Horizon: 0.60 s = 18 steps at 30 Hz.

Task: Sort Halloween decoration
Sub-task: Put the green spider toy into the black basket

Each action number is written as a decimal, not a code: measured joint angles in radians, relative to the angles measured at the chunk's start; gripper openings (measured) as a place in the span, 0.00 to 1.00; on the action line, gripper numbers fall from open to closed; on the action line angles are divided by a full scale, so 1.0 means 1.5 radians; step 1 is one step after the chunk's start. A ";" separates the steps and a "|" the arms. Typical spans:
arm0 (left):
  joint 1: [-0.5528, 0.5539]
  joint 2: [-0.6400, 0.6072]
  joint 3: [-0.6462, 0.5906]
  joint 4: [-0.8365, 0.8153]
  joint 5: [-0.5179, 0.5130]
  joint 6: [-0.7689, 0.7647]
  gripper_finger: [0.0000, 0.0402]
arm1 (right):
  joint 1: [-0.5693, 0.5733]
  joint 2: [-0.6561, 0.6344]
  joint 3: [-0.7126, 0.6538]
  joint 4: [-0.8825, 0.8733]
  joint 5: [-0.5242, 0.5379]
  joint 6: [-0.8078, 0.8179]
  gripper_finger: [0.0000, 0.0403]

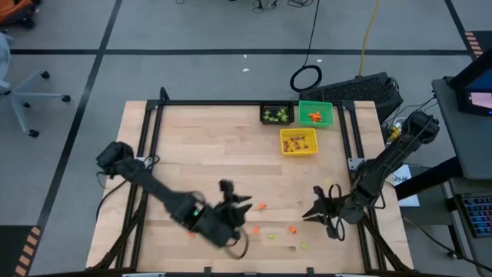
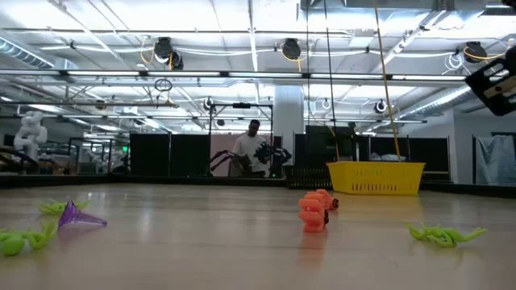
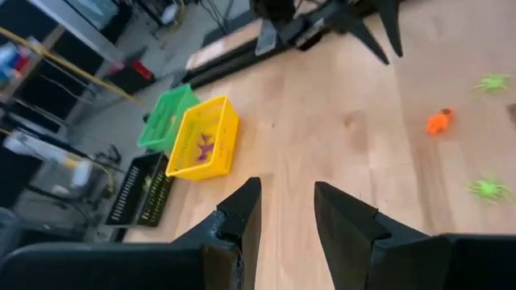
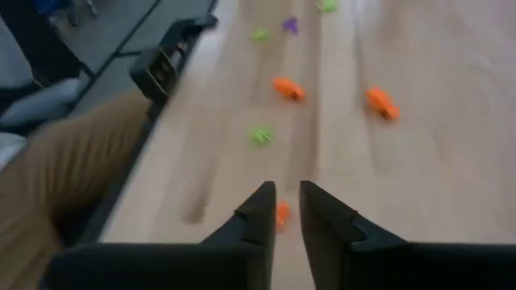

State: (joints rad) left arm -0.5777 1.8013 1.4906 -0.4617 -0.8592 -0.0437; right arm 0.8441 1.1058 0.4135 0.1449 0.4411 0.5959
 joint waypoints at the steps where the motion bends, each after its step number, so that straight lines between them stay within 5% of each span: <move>1: -0.020 -0.002 -0.011 0.003 -0.019 -0.012 0.29 | 0.000 0.012 0.011 0.008 -0.003 0.001 0.13; 9: -0.115 -0.002 -0.093 0.012 -0.114 -0.063 0.29 | 0.001 0.126 0.188 -0.142 -0.053 0.034 0.30; 18: -0.104 -0.002 -0.138 -0.011 -0.135 -0.072 0.29 | -0.035 0.269 0.411 -0.374 -0.050 0.018 0.33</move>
State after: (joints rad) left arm -0.7338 1.7985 1.2831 -0.4774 -1.0619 -0.1513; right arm 0.7922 1.5090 1.0300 -0.4159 0.3661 0.6234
